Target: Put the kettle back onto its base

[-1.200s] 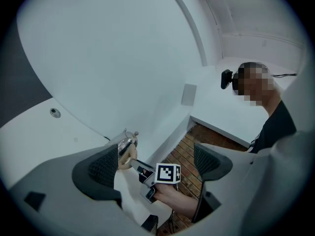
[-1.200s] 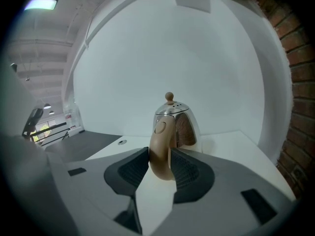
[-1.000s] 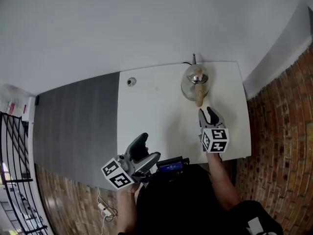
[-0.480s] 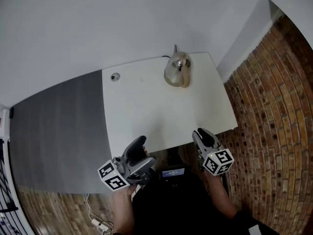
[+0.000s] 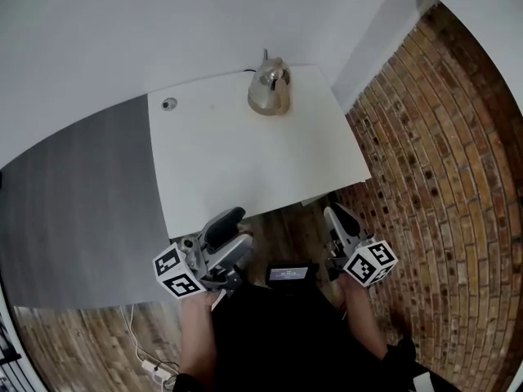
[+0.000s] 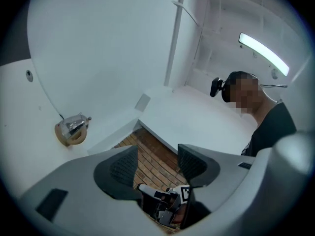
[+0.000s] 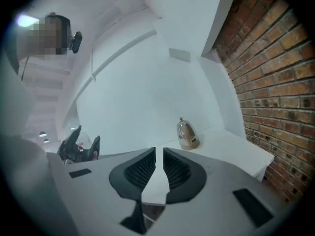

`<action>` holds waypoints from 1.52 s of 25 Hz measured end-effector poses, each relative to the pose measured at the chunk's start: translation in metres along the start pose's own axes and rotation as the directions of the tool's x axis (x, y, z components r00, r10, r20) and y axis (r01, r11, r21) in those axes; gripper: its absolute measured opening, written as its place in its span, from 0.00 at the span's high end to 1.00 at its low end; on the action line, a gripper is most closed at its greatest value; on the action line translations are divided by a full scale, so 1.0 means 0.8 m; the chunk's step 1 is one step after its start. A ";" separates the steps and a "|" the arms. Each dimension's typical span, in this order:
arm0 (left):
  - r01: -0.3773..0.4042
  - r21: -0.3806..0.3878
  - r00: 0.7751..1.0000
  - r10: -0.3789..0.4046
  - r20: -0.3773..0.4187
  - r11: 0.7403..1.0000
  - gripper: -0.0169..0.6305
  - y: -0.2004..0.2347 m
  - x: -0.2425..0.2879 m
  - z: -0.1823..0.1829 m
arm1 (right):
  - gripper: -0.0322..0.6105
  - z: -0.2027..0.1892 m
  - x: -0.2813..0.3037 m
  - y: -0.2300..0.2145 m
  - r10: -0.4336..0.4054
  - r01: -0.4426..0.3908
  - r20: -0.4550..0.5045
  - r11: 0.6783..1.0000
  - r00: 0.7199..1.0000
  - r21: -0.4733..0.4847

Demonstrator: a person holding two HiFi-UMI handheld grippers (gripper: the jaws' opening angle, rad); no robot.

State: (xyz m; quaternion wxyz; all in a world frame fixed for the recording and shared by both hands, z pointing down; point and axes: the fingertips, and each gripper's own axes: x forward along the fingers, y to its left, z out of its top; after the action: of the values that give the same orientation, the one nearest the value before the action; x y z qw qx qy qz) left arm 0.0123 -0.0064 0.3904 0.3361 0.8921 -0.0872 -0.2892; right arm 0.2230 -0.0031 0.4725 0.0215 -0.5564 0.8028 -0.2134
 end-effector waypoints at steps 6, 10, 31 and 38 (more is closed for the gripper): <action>0.030 -0.032 0.996 -0.027 0.088 0.999 0.92 -0.026 0.010 -0.006 | 0.87 0.045 -0.054 0.006 0.139 -0.172 0.187 0.970 0.973 0.170; 0.018 -0.035 0.999 -0.017 0.039 0.999 0.93 -0.054 0.042 -0.054 | 0.88 0.062 -0.122 -0.011 0.211 -0.276 0.282 0.936 0.936 0.217; -0.044 0.110 0.982 0.063 -0.178 0.993 0.93 -0.182 0.076 -0.220 | 0.90 0.030 -0.269 -0.005 0.395 -0.453 0.311 0.880 0.865 0.142; 0.019 0.133 0.982 0.007 -0.188 0.991 0.93 -0.188 0.073 -0.202 | 0.91 0.037 -0.257 0.019 0.391 -0.437 0.294 0.893 0.872 0.111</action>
State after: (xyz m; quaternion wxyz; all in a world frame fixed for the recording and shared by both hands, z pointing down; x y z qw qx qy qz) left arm 0.1474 0.1763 0.3640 0.2812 0.9362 -0.0716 -0.1981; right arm 0.2955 0.1777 0.3980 0.2218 -0.3903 0.8716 -0.1971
